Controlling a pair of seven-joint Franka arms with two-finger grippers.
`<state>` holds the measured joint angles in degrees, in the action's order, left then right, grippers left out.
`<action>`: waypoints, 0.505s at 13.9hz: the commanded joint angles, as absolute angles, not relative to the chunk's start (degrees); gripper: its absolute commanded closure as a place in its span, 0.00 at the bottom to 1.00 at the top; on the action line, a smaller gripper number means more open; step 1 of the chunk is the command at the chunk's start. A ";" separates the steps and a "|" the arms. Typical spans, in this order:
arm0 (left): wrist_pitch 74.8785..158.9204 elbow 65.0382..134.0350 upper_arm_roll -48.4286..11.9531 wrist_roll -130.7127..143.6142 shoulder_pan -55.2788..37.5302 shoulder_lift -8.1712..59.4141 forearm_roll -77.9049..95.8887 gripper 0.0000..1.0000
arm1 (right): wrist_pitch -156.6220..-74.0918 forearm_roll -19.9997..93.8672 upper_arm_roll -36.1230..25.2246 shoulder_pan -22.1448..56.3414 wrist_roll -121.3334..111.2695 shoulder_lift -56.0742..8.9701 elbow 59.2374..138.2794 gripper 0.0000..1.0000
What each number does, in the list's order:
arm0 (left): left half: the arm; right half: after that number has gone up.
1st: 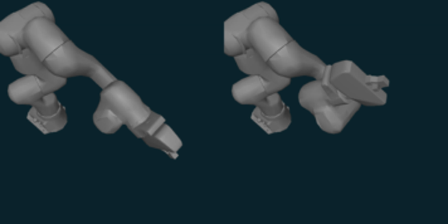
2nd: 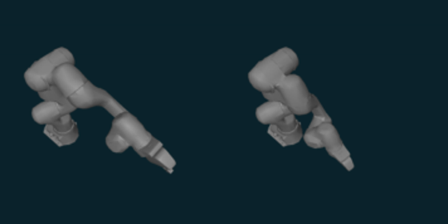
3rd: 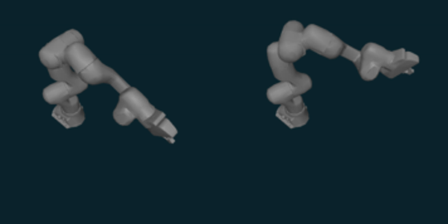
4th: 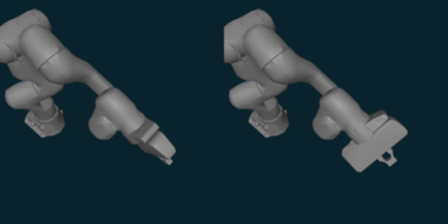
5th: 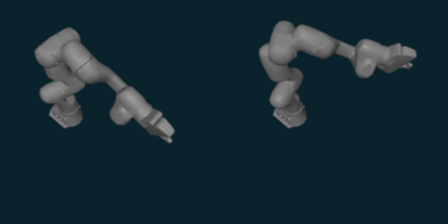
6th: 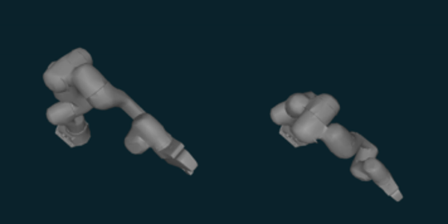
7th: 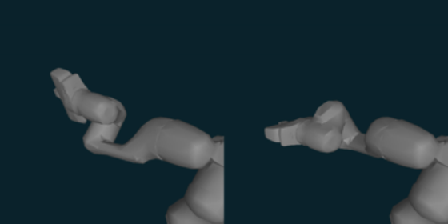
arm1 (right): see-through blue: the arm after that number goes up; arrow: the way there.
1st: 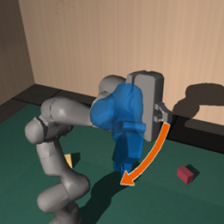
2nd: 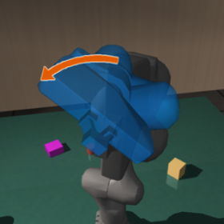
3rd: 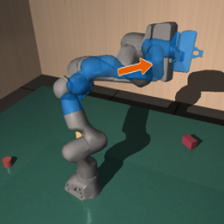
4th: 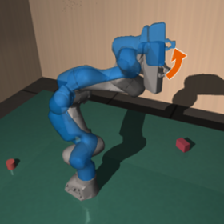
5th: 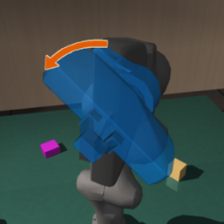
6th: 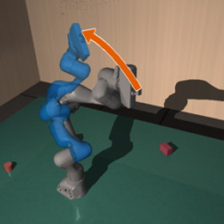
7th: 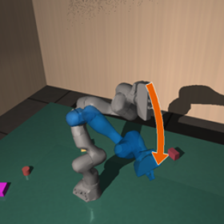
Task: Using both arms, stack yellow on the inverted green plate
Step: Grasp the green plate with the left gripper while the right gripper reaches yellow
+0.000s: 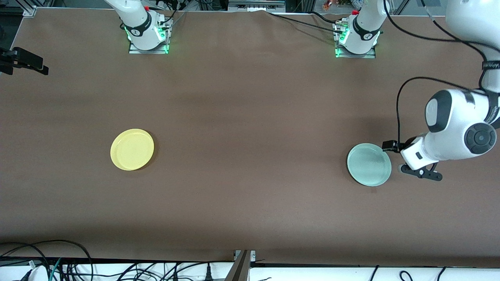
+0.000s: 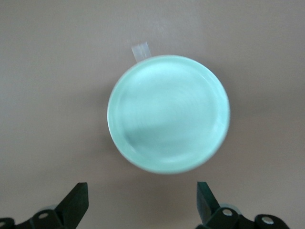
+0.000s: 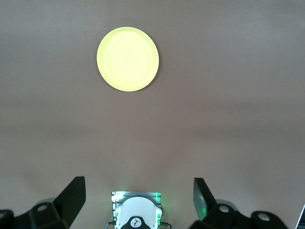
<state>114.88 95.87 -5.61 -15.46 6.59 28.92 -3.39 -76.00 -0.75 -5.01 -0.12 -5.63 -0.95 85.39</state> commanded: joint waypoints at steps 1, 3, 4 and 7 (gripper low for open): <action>119.51 93.60 -5.80 -20.90 7.46 35.05 -2.20 0.00 | -76.46 0.26 -4.75 -0.62 -5.63 -1.58 84.38 0.00; 126.18 93.60 -5.89 -25.55 9.57 38.39 -2.11 0.00 | -76.46 0.53 -5.36 -0.70 -5.63 -3.24 83.41 0.00; 128.91 93.52 -5.89 -28.19 10.45 39.97 -1.94 0.00 | -76.46 0.44 -5.27 -0.62 -5.63 -3.95 83.41 0.00; 131.75 93.60 -6.15 -29.88 10.63 42.10 -1.32 0.00 | -77.60 0.18 -5.27 -0.62 -5.63 -5.62 83.41 0.00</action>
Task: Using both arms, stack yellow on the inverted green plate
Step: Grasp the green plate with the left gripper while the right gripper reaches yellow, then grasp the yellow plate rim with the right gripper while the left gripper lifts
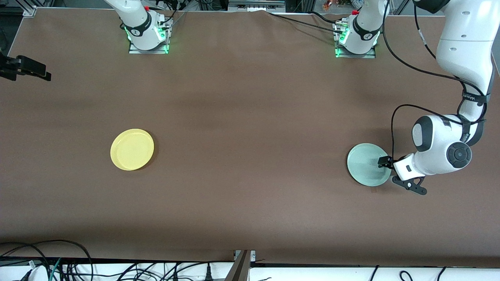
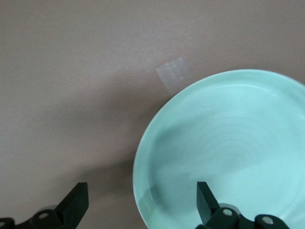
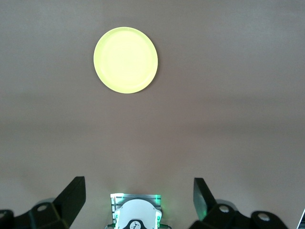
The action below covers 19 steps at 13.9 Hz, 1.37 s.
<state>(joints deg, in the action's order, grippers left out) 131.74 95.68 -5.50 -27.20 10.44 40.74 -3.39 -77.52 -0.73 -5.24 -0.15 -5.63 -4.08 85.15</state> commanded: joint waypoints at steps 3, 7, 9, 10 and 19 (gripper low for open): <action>131.66 93.69 -6.33 -30.41 10.72 42.54 -1.32 0.37 | -80.06 0.26 -5.54 -0.79 -5.63 -9.92 83.58 0.00; 130.96 93.69 -6.42 -30.50 10.81 42.45 -1.23 1.00 | -83.13 0.44 -5.54 -0.70 -5.63 -16.86 83.76 0.00; 128.60 93.69 -6.42 -30.50 10.81 42.19 -1.14 1.00 | -86.30 1.14 -5.54 -1.23 -5.63 -20.89 84.20 0.00; 126.15 93.52 -6.50 -30.50 10.90 41.75 -1.23 1.00 | -87.87 2.97 -5.54 -1.75 -5.63 -22.83 84.46 0.00; 102.78 86.52 -11.60 -28.66 4.94 28.92 -5.34 1.00 | -110.81 7.19 -5.45 -2.55 -7.55 -27.16 99.83 0.00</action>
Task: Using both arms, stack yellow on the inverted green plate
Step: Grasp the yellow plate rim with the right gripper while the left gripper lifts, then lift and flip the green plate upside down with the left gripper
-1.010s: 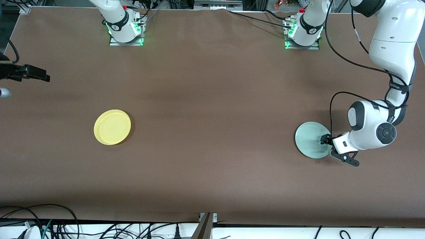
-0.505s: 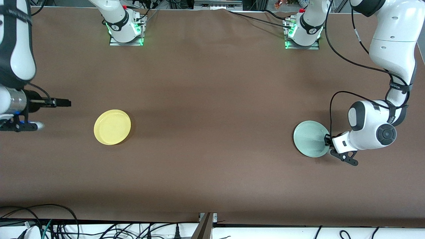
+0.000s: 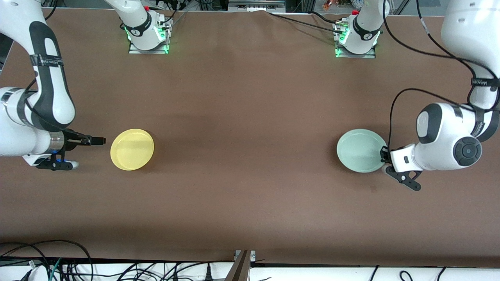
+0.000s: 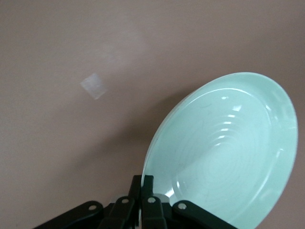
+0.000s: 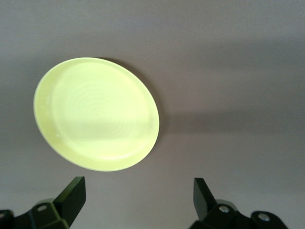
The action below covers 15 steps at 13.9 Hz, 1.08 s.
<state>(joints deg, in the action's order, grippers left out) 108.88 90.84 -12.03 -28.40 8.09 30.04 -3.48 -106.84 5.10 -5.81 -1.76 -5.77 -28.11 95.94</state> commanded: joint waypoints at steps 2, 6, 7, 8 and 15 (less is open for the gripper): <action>98.63 82.46 -11.60 -26.82 -1.20 29.00 -13.05 1.00 | -114.42 10.01 -5.45 -3.25 -10.09 -28.56 102.03 0.00; 97.38 82.00 -11.25 -18.13 -11.13 29.00 -22.11 1.00 | -122.59 14.49 -5.45 -4.74 -18.26 -32.07 105.11 0.00; 96.69 82.00 -11.16 -15.84 -13.86 29.09 -26.59 1.00 | -124.35 15.28 -5.45 -5.27 -20.20 -32.69 105.73 0.00; 95.03 82.09 -11.25 -12.34 -16.41 29.27 -30.20 1.00 | -125.41 15.99 -5.45 -5.62 -21.87 -33.30 106.08 0.00; 83.25 81.91 -10.64 11.73 -34.78 36.99 -53.67 1.00 | -125.95 17.40 -5.45 -5.63 -22.94 -34.10 106.08 0.43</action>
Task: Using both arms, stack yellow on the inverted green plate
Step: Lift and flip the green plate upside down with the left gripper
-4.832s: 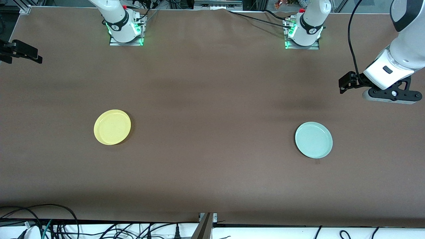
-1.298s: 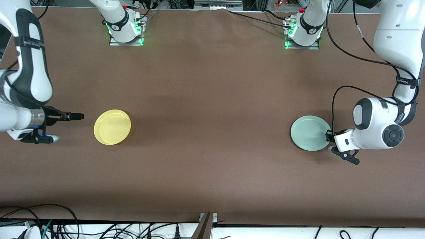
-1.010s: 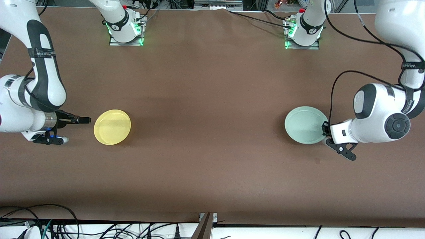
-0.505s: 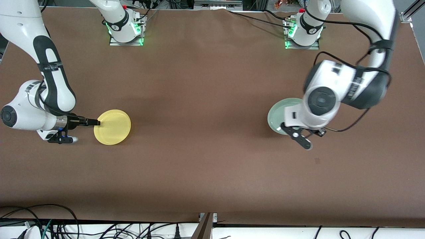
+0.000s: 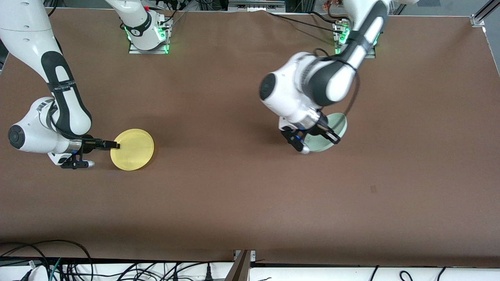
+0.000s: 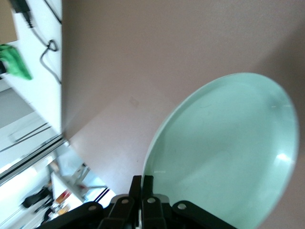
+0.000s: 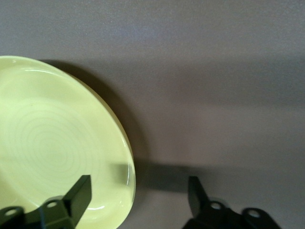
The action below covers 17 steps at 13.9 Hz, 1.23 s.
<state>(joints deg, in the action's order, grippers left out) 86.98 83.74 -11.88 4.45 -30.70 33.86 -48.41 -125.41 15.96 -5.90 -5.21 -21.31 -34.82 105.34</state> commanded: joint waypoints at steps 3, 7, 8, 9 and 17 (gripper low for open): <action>80.17 81.91 -10.20 25.96 -40.32 41.65 -57.82 1.00 | -125.77 17.31 -5.27 -5.36 -22.94 -34.19 106.00 0.68; 79.01 80.96 -10.19 40.40 -45.61 46.04 -59.94 1.00 | -125.16 17.31 -5.19 -5.19 -23.55 -34.19 105.91 1.00; 78.58 80.08 -10.11 43.21 -46.66 47.62 -60.03 1.00 | -125.16 17.31 -5.19 -5.19 -23.73 -34.19 105.82 1.00; 77.18 79.46 -9.93 45.07 -47.45 48.94 -60.03 1.00 | -125.07 17.31 -5.19 -5.19 -23.73 -34.19 105.73 1.00; 75.14 73.92 -10.11 47.28 -51.68 54.67 -59.06 1.00 | -113.14 17.23 -4.92 -5.18 -23.55 -32.87 96.95 1.00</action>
<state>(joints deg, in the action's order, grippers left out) 71.03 77.20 -9.72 45.55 -52.21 50.46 -59.98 -117.79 16.08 -4.98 -4.94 -22.65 -33.71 99.05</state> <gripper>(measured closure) 0.969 0.982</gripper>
